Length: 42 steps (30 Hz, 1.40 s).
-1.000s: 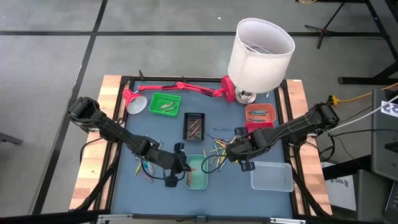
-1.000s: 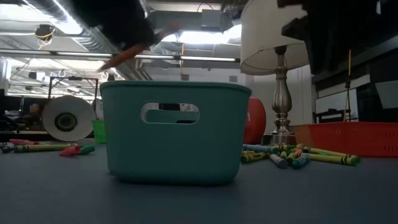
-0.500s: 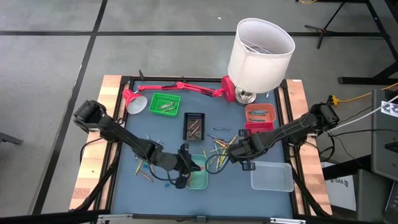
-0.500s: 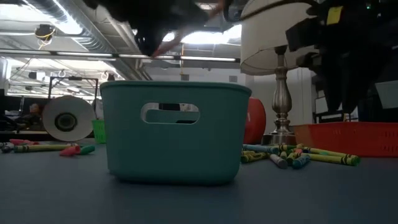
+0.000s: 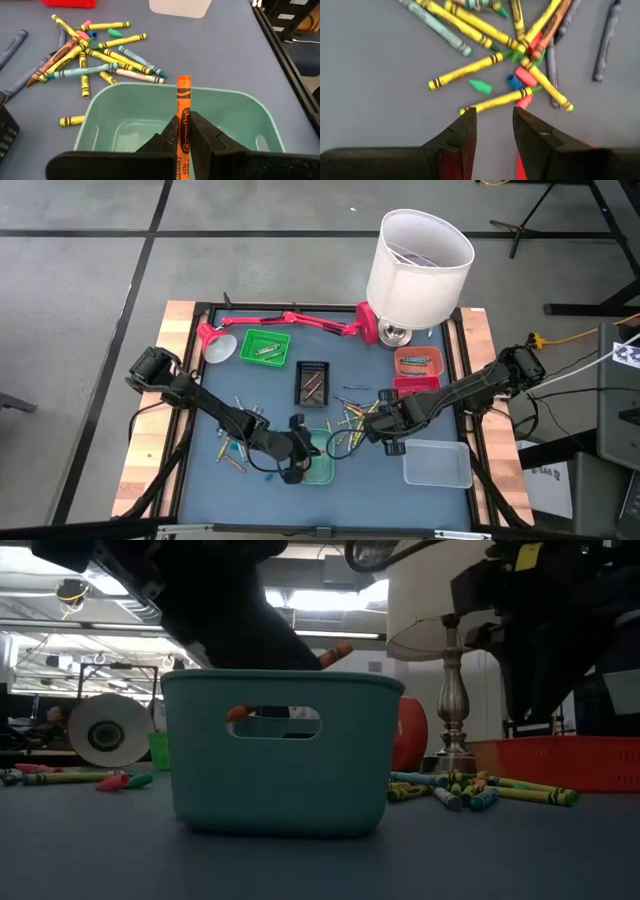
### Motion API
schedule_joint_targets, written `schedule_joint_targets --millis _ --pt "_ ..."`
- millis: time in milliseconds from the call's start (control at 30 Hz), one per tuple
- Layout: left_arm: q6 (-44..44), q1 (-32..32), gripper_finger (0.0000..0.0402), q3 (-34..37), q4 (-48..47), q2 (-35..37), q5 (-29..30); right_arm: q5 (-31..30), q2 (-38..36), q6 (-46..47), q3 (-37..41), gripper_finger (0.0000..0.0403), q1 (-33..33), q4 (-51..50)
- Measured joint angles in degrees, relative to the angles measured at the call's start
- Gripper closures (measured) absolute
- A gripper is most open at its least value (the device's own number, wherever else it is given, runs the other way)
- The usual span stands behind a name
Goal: Sort crayons
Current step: Put the orange crayon into the light green bin, then put the purple crayon into the red bin
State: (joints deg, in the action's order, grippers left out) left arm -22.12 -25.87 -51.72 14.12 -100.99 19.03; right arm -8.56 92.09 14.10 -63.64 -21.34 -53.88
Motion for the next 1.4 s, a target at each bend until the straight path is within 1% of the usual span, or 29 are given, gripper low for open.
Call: schedule_joint_targets --millis 133,200,400,533,667,767,967,1067,1267,1400 --pt "-0.33 0.11 0.0389 -0.02 -1.39 0.00 0.00 -0.04 0.00 -2.15 0.00 0.0278 0.00 2.89" --pt "-0.77 0.13 0.0383 -0.02 -1.29 0.02 0.00 -0.20 0.00 -3.25 0.00 0.0278 0.01 4.56" --pt "-3.16 0.37 0.0331 -0.02 -1.93 0.02 -0.01 -4.73 0.00 -4.89 0.00 0.0278 0.84 7.70" --pt "-3.01 0.36 0.0300 -0.02 -1.97 0.02 -0.02 -4.64 0.00 -7.29 0.00 0.0278 4.03 9.38" --pt "-3.01 0.35 0.0284 -0.02 -1.78 0.02 -0.02 -4.37 0.00 -10.39 0.00 0.0278 8.59 11.67" --pt "-3.01 0.35 0.0280 -0.02 -1.63 0.02 -0.02 -4.31 0.00 -12.99 0.00 0.0278 12.30 12.81" --pt "-3.01 0.35 0.0288 -0.02 -1.63 0.02 -0.01 0.76 0.00 -16.91 0.00 0.0278 19.23 15.18" --pt "-3.01 0.35 0.0293 -0.02 -1.61 0.02 -0.02 1.61 0.00 -17.63 0.00 0.0278 22.00 15.71" --pt "-3.01 0.35 0.0301 -0.02 -1.61 0.02 0.00 3.42 0.00 -17.68 0.00 0.0278 25.40 18.47" --pt "-3.01 0.35 0.0301 -0.02 -1.61 0.02 0.02 3.63 0.00 -18.33 0.65 0.0278 25.68 21.16"
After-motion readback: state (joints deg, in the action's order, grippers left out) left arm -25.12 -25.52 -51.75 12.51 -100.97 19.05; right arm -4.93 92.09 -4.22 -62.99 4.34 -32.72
